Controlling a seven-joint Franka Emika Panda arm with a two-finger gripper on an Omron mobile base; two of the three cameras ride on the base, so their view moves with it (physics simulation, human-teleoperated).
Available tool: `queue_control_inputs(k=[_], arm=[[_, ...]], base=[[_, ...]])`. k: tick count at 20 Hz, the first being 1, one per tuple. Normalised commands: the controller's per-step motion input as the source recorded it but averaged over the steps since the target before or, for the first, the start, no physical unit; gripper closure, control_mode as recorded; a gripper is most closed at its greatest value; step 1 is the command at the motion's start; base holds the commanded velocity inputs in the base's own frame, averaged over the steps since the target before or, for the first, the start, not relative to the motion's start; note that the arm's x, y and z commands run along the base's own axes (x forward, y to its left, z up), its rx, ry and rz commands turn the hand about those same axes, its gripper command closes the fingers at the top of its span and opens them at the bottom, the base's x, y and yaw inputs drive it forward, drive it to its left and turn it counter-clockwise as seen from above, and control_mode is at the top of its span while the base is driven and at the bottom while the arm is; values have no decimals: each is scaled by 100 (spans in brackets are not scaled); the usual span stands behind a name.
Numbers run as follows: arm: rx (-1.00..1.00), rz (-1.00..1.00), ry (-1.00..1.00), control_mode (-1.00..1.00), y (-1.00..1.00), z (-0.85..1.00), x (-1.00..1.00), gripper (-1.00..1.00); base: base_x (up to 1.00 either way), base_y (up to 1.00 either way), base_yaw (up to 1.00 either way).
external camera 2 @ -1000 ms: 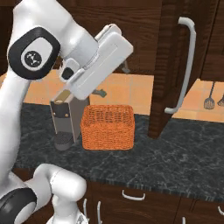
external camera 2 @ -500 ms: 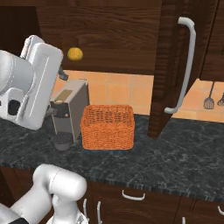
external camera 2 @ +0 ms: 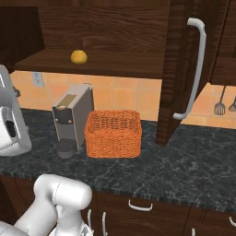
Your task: Open the cabinet, pick up the bread from the cabinet and place it in the basket. Then move the basket to the dining counter.
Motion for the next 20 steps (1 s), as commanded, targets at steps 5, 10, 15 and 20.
queue_control_inputs(k=[5, 10, 15, 20], arm=[[-23, 53, 16, -100, 61, 0, 28, -100], [-24, 31, 1, -100, 67, 0, 100, -100], [-31, 19, -19, -100, 56, 1, 76, -100], [-30, 18, -19, -100, 2, 2, 82, -100]], base=[[0, 0, 0], [0, 0, 0], [0, 0, 0], [0, 0, 0]])
